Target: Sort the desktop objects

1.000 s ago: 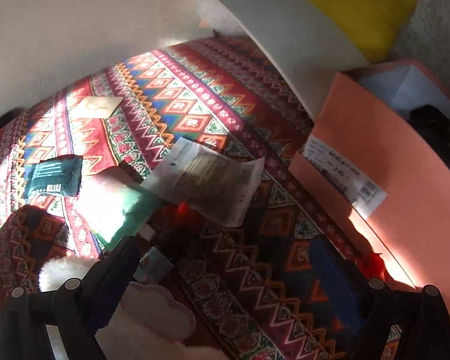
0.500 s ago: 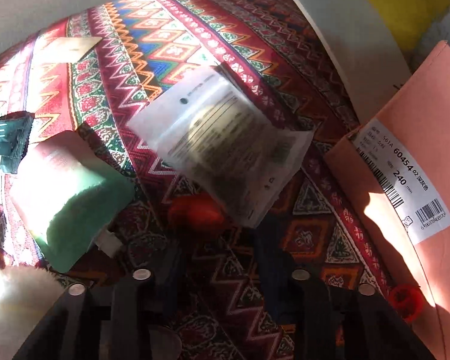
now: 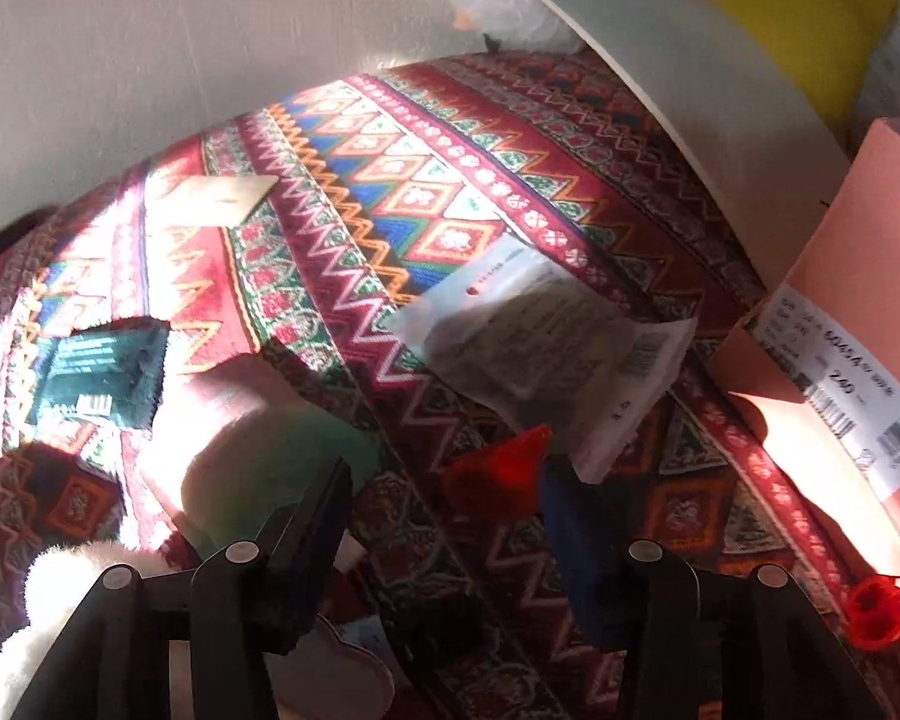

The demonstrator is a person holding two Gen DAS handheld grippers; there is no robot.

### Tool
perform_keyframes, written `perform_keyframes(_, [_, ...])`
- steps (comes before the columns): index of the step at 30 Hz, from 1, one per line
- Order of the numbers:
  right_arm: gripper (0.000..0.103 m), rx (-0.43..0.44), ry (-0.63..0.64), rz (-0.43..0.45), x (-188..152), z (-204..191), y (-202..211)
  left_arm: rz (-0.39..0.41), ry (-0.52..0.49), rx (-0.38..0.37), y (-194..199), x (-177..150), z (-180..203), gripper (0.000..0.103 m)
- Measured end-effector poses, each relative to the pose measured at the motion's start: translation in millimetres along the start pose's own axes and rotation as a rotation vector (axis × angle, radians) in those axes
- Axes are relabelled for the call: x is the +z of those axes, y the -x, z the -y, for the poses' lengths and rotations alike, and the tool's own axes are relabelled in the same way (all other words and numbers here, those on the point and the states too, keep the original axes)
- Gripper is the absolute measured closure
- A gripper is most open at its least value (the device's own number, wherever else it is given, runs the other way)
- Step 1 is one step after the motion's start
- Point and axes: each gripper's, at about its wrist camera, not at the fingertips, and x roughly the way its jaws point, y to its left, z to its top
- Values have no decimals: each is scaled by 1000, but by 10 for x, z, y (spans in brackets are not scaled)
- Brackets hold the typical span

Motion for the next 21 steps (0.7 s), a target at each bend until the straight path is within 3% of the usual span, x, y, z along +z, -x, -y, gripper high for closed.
perform_keyframes(7, [32,0,11,-13,24,-29,-87,-10,-160,42,-140,39,190,43])
perform_keyframes(9, [32,-11,31,-24,6,-66,-119,-18,-141,21,-177,89,156,44])
perform_keyframes(11, [33,-27,65,-37,-21,-111,-135,-20,-119,-4,-196,124,110,67])
perform_keyframes(15, [44,-84,117,-59,-44,-210,-141,0,-109,-15,-140,96,127,67])
perform_keyframes(18, [45,-146,191,-91,-120,-402,-188,43,-71,-48,19,8,128,67])
perform_keyframes(21, [45,-158,274,-177,-306,-647,-361,104,-21,-80,287,-150,81,67])
